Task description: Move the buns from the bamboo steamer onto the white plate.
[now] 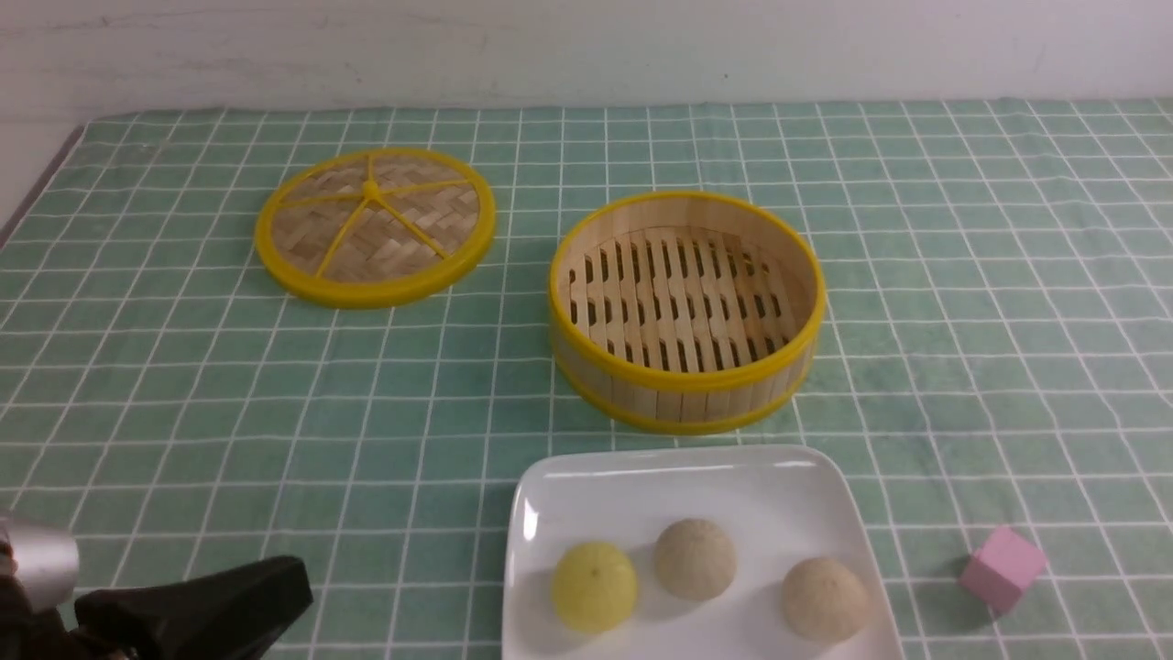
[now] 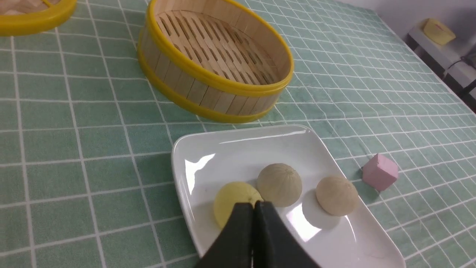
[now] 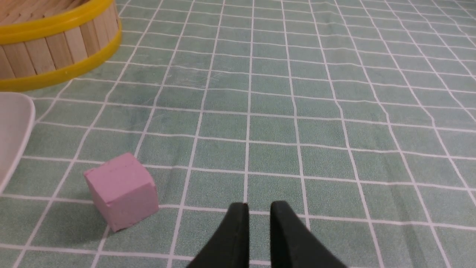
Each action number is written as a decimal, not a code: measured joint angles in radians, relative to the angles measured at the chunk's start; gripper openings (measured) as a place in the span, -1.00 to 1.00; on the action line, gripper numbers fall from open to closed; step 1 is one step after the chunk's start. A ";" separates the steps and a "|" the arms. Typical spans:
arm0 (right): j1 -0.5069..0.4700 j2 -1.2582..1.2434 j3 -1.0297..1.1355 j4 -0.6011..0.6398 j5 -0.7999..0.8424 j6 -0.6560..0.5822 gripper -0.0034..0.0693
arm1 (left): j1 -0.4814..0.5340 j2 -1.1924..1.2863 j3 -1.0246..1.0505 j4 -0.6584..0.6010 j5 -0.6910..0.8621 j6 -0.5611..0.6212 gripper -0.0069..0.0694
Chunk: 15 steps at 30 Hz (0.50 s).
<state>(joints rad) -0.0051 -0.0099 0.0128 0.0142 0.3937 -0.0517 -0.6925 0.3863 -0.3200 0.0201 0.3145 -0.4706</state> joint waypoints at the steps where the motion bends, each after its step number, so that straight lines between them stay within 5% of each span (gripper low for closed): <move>1: 0.000 0.000 0.000 0.000 0.000 0.000 -0.57 | 0.000 0.000 0.000 0.022 -0.001 0.000 -0.76; 8: 0.000 0.000 0.000 0.000 0.000 0.000 -0.56 | 0.087 -0.003 0.000 0.097 0.002 0.020 -0.75; 15: 0.000 0.000 0.000 0.000 0.000 0.000 -0.55 | 0.472 -0.069 0.099 0.073 -0.023 0.219 -0.73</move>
<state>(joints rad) -0.0051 -0.0099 0.0126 0.0142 0.3937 -0.0517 -0.2203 0.3171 -0.2207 0.0932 0.2915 -0.2515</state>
